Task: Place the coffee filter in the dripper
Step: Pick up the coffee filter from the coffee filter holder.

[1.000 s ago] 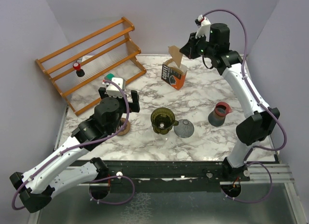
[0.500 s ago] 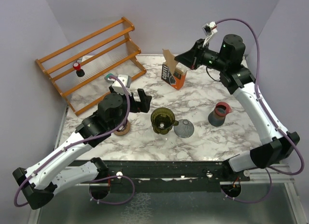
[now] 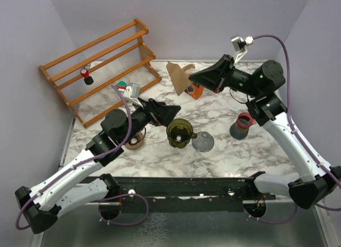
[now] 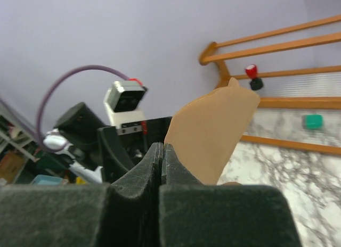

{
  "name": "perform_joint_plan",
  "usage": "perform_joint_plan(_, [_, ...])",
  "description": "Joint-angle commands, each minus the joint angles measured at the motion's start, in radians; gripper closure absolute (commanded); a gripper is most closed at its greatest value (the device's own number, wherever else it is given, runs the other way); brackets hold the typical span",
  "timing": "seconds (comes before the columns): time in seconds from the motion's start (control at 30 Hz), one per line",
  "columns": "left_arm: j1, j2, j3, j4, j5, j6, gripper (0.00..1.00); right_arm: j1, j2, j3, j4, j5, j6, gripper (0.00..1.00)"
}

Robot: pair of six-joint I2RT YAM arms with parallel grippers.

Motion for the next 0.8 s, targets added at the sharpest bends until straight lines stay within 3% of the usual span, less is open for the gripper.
perform_joint_plan(0.0, [0.005, -0.019, -0.052, 0.218, 0.156, -0.105, 0.01, 0.035, -0.05, -0.046, 0.197, -0.07, 0.152, 0.99])
perform_joint_plan(0.3, [0.005, -0.019, -0.073, 0.392, 0.269, -0.158, 0.03, 0.11, -0.055, -0.064, 0.363, -0.1, 0.295, 0.99])
perform_joint_plan(0.77, [0.006, -0.085, -0.067, 0.518, 0.37, -0.153, 0.22, 0.173, -0.078, -0.121, 0.436, -0.062, 0.325, 0.99])
